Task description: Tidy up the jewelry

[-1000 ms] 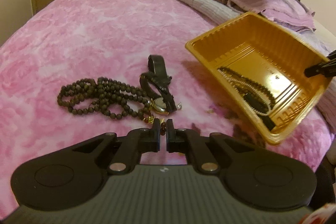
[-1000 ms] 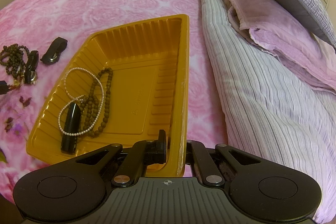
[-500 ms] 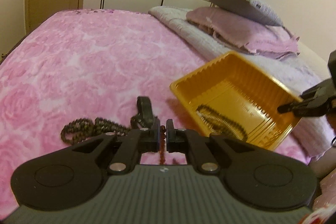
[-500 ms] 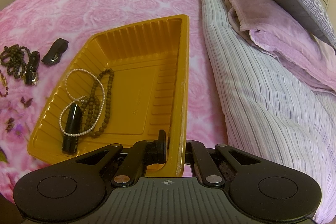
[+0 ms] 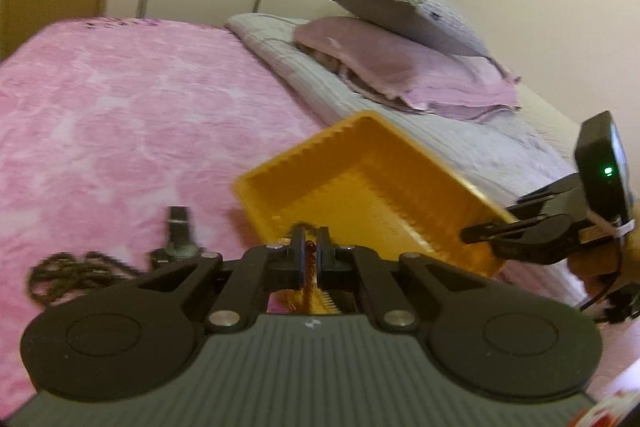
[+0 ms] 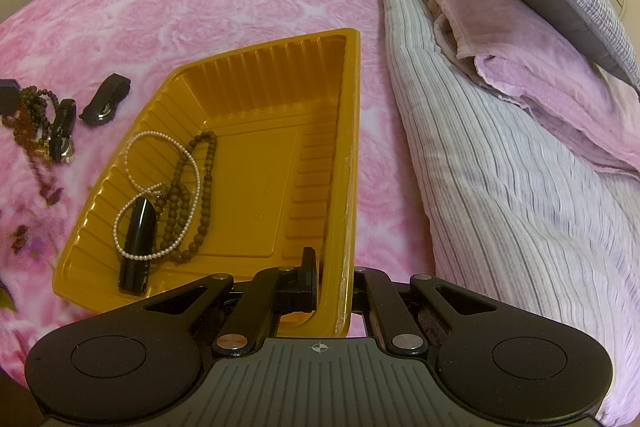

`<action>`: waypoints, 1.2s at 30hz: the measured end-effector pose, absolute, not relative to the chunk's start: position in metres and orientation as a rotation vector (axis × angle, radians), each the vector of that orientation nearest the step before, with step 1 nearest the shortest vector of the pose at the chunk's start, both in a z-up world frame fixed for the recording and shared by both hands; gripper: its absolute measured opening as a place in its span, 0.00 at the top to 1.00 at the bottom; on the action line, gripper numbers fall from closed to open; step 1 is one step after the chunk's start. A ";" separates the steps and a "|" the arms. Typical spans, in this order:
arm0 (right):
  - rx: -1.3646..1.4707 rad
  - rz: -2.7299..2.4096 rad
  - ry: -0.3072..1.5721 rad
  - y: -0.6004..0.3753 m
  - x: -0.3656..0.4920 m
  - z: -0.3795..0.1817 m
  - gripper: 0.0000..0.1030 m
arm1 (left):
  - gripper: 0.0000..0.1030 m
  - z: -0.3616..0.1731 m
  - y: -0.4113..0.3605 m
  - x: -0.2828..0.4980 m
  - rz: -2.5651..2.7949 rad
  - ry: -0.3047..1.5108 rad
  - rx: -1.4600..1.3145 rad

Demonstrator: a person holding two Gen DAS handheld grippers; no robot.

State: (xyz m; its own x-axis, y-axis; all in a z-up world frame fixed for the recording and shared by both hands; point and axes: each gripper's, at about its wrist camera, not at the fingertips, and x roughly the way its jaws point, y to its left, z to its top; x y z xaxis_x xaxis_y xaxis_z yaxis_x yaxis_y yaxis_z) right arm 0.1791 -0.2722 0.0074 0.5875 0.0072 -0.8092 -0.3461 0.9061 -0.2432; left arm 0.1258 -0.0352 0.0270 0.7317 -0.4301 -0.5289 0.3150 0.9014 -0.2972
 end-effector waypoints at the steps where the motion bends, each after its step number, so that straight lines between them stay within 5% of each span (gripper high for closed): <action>1: -0.400 0.213 0.925 -0.272 0.179 0.007 0.96 | 0.96 0.026 -0.039 0.128 -0.429 0.634 -0.201; 25: -0.394 0.214 0.928 -0.274 0.179 0.006 0.96 | 0.96 -0.008 -0.094 0.155 -0.577 0.779 -0.236; 29: -0.394 0.214 0.928 -0.274 0.179 0.006 0.96 | 0.81 -0.007 -0.086 0.157 -0.550 0.776 -0.241; 36: -0.395 0.214 0.927 -0.274 0.180 0.006 0.96 | 0.81 -0.008 -0.029 0.147 -0.381 0.738 -0.249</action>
State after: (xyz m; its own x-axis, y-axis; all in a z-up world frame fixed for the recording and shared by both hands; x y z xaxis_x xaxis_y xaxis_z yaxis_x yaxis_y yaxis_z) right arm 0.1796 -0.2736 0.0060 0.5863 0.0104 -0.8100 -0.3450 0.9079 -0.2380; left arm 0.1473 -0.0286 -0.0085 0.6764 -0.4212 -0.6043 0.2484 0.9028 -0.3512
